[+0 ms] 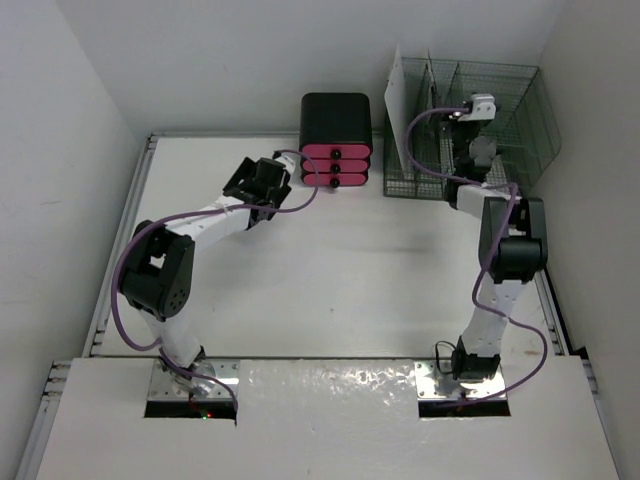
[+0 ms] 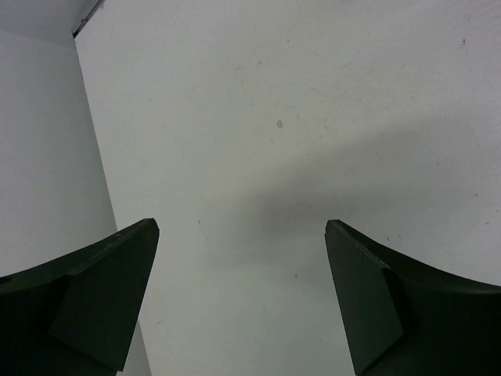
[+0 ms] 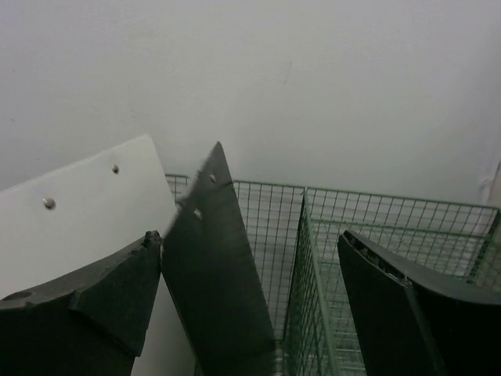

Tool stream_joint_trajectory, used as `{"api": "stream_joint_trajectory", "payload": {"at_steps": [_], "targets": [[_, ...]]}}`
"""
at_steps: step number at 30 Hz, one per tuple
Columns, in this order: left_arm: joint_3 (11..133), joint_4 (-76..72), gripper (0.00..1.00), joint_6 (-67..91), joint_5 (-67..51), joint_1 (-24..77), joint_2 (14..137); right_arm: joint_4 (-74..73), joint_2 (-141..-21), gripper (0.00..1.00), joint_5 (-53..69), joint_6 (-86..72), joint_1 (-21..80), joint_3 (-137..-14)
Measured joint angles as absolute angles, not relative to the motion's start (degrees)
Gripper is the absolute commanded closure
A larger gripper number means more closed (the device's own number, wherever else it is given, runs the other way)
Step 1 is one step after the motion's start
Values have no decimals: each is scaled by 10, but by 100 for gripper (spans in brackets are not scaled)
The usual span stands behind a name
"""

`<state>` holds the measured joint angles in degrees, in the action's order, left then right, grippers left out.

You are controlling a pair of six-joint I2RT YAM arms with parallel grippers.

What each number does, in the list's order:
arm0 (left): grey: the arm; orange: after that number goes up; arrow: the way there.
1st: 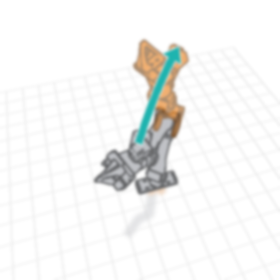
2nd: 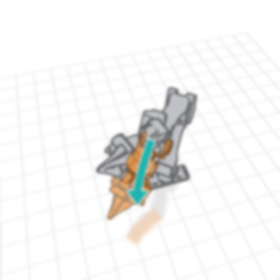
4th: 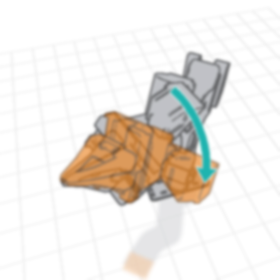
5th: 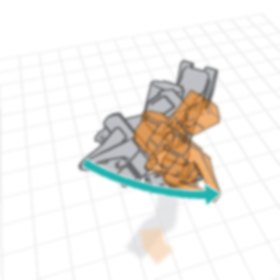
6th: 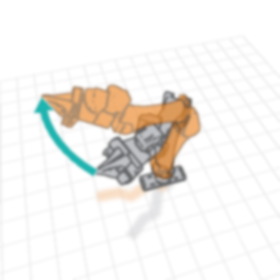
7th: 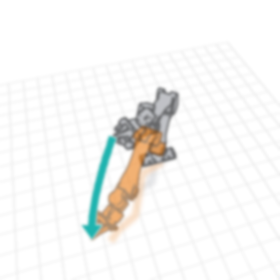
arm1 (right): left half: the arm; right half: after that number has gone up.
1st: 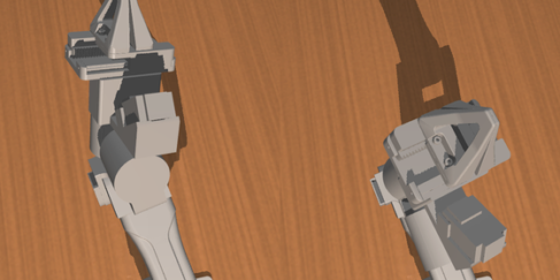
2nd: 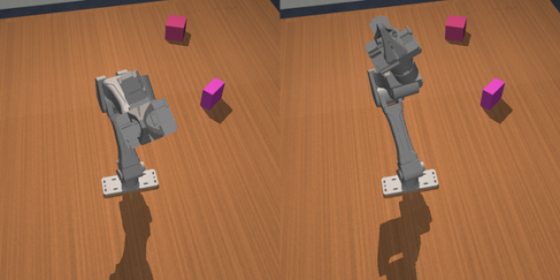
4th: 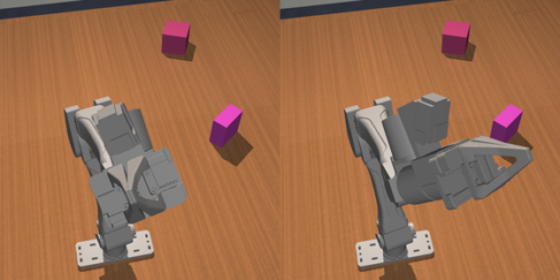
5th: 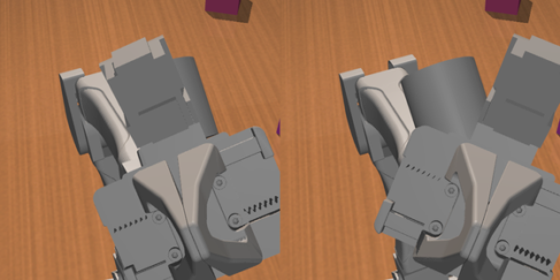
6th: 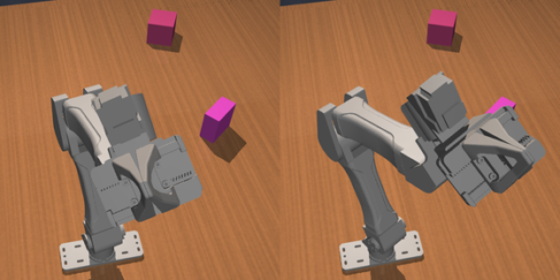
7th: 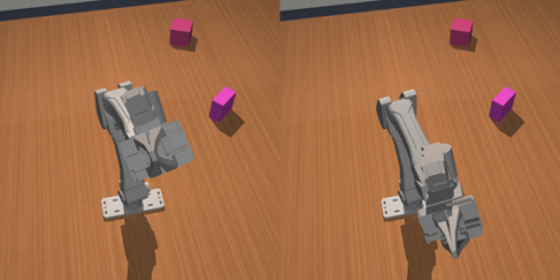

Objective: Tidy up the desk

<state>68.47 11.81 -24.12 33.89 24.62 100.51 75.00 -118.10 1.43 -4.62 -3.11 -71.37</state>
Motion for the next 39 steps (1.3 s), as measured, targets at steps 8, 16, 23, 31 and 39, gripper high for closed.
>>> {"api": "stream_joint_trajectory", "payload": {"at_steps": [8,16,23,31,39], "targets": [[685,130,14,-236,313,234,998,672,-1002,8,15,-85,-31,-639],[691,147,14,-224,283,199,954,389,-809,1,-69,-160,-34,-588],[686,166,14,-189,199,79,894,246,-705,1,-121,-263,-95,-398],[577,139,14,-190,174,19,829,124,-698,1,-145,-416,-96,-275],[554,103,15,-189,168,18,888,56,-662,1,-230,-466,-73,-210]]}}
